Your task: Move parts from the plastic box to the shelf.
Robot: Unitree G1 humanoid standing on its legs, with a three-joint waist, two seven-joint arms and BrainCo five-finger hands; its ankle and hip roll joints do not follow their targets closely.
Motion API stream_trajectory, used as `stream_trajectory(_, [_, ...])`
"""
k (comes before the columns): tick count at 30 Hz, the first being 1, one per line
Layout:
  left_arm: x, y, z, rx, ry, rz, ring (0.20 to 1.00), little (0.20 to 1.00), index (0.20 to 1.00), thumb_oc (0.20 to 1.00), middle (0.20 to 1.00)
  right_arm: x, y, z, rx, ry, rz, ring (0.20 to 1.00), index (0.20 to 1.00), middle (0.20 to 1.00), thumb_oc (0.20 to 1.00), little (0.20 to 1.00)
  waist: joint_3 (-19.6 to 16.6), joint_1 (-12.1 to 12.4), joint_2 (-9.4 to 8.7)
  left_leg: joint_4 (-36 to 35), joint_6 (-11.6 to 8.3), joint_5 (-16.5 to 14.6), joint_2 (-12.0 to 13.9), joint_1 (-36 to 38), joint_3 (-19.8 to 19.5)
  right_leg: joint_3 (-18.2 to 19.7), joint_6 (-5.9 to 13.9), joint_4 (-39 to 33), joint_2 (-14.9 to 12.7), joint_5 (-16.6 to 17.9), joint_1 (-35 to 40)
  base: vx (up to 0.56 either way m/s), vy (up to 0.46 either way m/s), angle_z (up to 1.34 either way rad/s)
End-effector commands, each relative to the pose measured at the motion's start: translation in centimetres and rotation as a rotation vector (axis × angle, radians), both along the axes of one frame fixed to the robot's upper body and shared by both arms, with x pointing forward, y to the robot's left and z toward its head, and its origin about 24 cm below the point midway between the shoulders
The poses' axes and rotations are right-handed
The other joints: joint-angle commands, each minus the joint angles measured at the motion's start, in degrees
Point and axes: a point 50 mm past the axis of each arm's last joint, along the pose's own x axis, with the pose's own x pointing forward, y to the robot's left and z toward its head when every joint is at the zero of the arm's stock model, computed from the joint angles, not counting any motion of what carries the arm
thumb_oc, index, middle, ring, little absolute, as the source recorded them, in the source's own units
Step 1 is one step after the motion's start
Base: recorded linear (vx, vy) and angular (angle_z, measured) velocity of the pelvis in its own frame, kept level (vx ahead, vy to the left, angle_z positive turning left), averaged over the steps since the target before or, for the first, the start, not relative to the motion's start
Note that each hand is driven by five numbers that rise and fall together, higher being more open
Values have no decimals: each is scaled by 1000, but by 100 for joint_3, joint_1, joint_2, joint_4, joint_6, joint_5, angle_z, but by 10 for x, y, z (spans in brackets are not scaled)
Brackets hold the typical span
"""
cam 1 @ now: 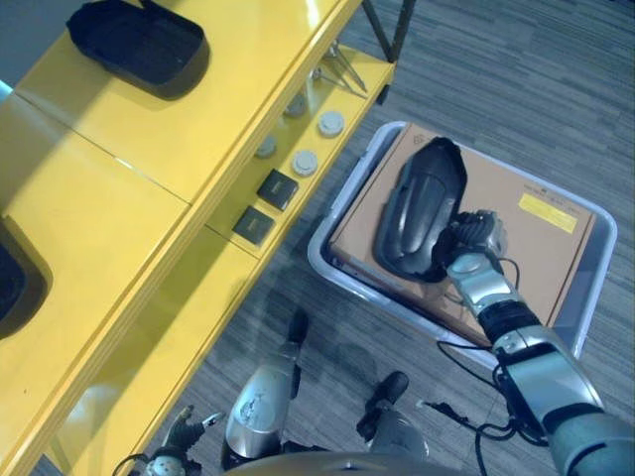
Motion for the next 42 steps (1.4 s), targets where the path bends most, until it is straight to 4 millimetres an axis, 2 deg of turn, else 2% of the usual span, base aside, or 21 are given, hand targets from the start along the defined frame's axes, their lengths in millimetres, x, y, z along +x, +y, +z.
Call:
stream_trajectory(1, [1,6,3,30,-12,-33,1000,1000,1000,1000,1000,-30,8,-64,84,257,26,200,200,200,200,200,-77,225,160,-147,-63,-170,162,-16,109,350,185,737,-247,-318,-331,-20,-35,5])
stream_trajectory(4, [7,5,6,32,-44,-52,1000,1000,1000,1000,1000,-36,-2,-69,87,261,6,200,200,200,200,200,-59,206,155,-133,-44,-175,151,-29,114,356,195,770,-242,-301,-372,-25,-43,14])
stream_trajectory(9, [14,5,9,43,-89,-63,1000,1000,1000,1000,1000,-39,-8,-67,112,201,-17,200,200,200,200,200,-86,155,134,-162,-38,-171,164,22,141,381,203,765,-211,-287,-374,-6,-36,2])
stream_trajectory(15, [37,4,24,-4,-248,-23,1000,1000,1000,1000,1000,-36,-16,-42,221,-43,-74,200,200,200,200,200,-191,36,94,-233,1,-69,216,144,215,341,168,660,-157,-127,-303,-16,-46,2])
stream_trajectory(19, [82,-1,61,-136,-466,-29,1000,1000,1000,1000,1000,-36,-21,-8,252,-257,-73,200,200,200,200,200,-409,-103,-3,-300,10,-152,271,434,294,371,205,549,-105,-112,-94,84,-97,-1])
stream_trajectory(21, [111,-7,94,-290,-582,-62,1000,1000,1000,1000,1000,-38,-25,11,237,-337,-52,200,200,200,200,200,-606,-174,-23,-358,23,-206,294,666,357,397,244,439,-77,-82,91,136,-102,-5])
stream_trajectory(23, [123,-13,106,-355,-601,-92,1000,1000,1000,1000,1000,-37,-24,16,231,-341,-32,200,200,200,200,200,-700,-213,-22,-377,22,-223,307,775,391,408,250,399,-67,-71,182,115,-58,-18])
stream_trajectory(26, [148,-36,130,-518,-634,-181,1000,1000,1000,1000,1000,-33,-15,19,220,-303,18,200,200,200,200,200,-931,-330,-30,-425,17,-259,351,1048,490,448,261,321,-42,-48,384,147,-68,-25])
stream_trajectory(27, [162,-59,142,-637,-599,-231,1000,1000,1000,1000,1000,-31,-6,12,209,-261,46,200,200,200,200,200,-1102,-402,-33,-441,23,-293,369,1218,539,493,258,267,-31,-37,519,191,-67,-28])
stream_trajectory(28, [164,-64,143,-655,-582,-243,1000,1000,1000,1000,1000,-31,-3,11,207,-253,53,200,200,200,200,200,-1130,-418,-35,-448,24,-300,373,1260,554,501,257,252,-28,-32,552,196,-89,-33])
stream_trajectory(30, [175,-89,150,-710,-491,-330,1000,1000,1000,1000,1000,-27,13,3,211,-205,100,200,200,200,200,200,-1292,-518,-39,-482,27,-327,403,1433,634,549,264,179,-10,-11,680,124,-56,-21])
stream_trajectory(31, [175,-92,149,-716,-465,-343,1000,1000,1000,1000,1000,-26,15,3,209,-200,106,200,200,200,200,200,-1317,-532,-41,-484,29,-318,405,1430,643,555,263,160,-7,7,678,92,-35,-22])
stream_trajectory(34, [185,-120,147,-726,-297,-400,1000,1000,1000,1000,1000,-19,37,-5,189,-132,178,200,200,200,200,200,-1470,-727,-28,-525,18,-320,449,1576,756,669,282,68,34,32,755,74,-26,-25])
stream_trajectory(38, [192,-139,139,-672,-138,-414,1000,1000,1000,1000,1000,-15,57,-17,187,-65,241,200,200,200,200,200,-1594,-918,-13,-545,-6,-320,507,1688,889,778,317,-16,50,61,807,62,-17,-18])
stream_trajectory(42, [196,-147,127,-568,-20,-421,1000,1000,1000,1000,1000,-12,75,-25,192,-19,298,200,200,200,200,200,-1697,-1090,-22,-507,-40,-344,561,1728,1000,865,342,-63,53,65,827,66,-14,-21])
